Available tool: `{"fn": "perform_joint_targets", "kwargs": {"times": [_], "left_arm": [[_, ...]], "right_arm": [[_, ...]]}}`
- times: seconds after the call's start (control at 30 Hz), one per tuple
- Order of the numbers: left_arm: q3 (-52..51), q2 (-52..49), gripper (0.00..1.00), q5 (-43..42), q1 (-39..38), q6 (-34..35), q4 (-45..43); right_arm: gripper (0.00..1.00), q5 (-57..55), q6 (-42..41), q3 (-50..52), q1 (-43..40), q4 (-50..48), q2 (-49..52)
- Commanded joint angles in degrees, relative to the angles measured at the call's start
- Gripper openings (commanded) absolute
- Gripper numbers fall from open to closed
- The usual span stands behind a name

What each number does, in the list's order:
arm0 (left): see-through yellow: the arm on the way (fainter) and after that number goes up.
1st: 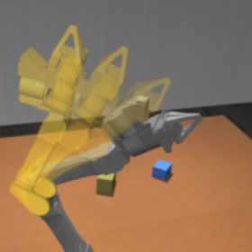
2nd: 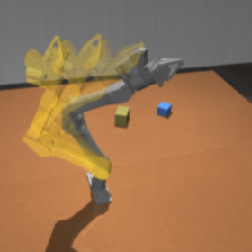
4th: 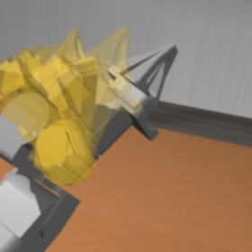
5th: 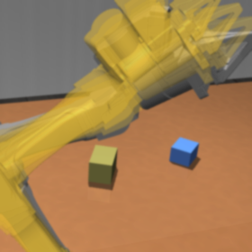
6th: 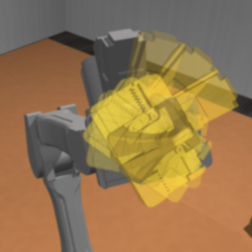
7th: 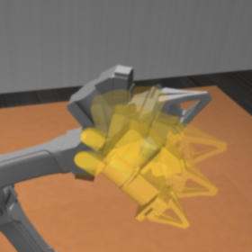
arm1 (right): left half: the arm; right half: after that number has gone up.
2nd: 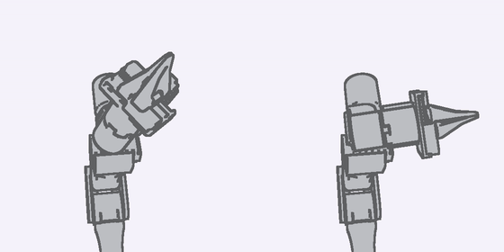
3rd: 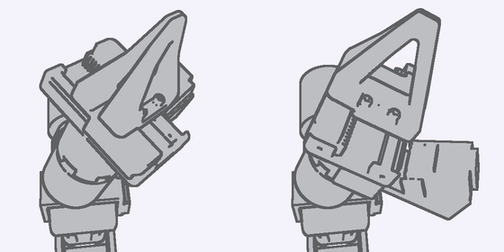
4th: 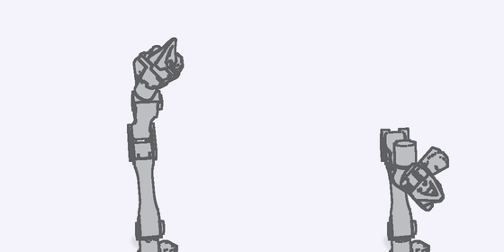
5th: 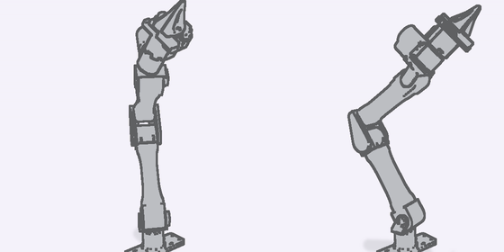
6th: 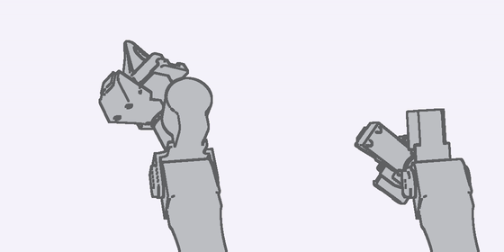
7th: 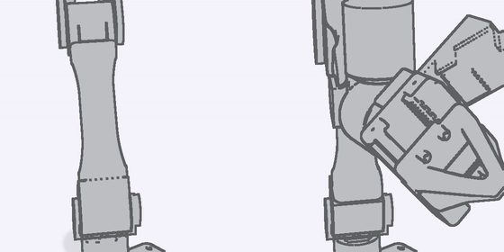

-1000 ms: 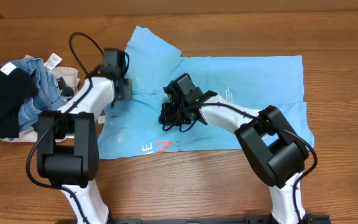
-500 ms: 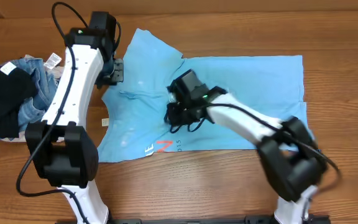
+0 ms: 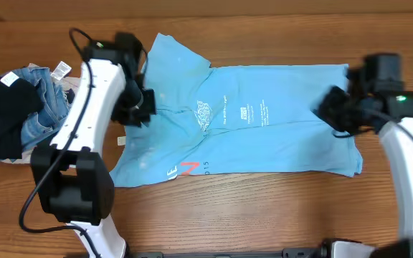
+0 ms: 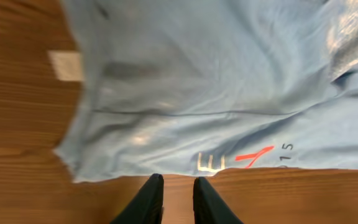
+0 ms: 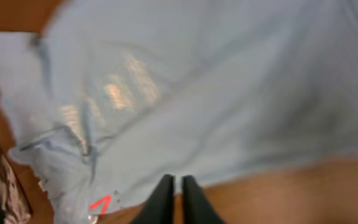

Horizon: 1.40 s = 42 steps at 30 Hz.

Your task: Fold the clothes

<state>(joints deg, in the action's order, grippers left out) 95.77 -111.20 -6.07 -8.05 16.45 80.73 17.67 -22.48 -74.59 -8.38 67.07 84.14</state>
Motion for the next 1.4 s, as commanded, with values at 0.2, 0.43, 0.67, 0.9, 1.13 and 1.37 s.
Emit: {"fn": "perform_joint_targets", "kwargs": {"times": [0.2, 0.43, 0.67, 0.9, 1.13, 1.37], "left_arm": [[-23.54, 0.66, 0.27, -4.33, -1.16, 4.72, -19.37], [-28.33, 0.63, 0.3, -1.4, 0.63, 9.38, -25.75], [-28.35, 0.63, 0.32, 1.62, 7.21, 9.25, -25.7], [-28.33, 0.63, 0.33, 1.6, 13.73, 3.17, -26.47], [-23.08, 0.63, 0.33, 1.57, 14.58, -2.82, -24.87], [-2.73, 0.66, 0.36, 1.55, 14.36, -4.94, -7.45]], "right_arm": [[0.04, -0.04, -1.6, 20.04, -10.93, -9.42, 6.34], [0.04, -3.91, -8.96, 30.56, -10.88, -25.33, 6.43], [0.04, -18.38, -14.86, 35.8, -10.93, -28.94, 6.43], [0.04, -26.21, -14.86, 33.2, -10.93, -20.98, 6.25], [0.04, -20.37, -11.5, 25.99, -10.93, -13.09, 4.55], [0.1, -11.1, -5.57, 14.6, -10.93, -6.93, -2.43]]}}
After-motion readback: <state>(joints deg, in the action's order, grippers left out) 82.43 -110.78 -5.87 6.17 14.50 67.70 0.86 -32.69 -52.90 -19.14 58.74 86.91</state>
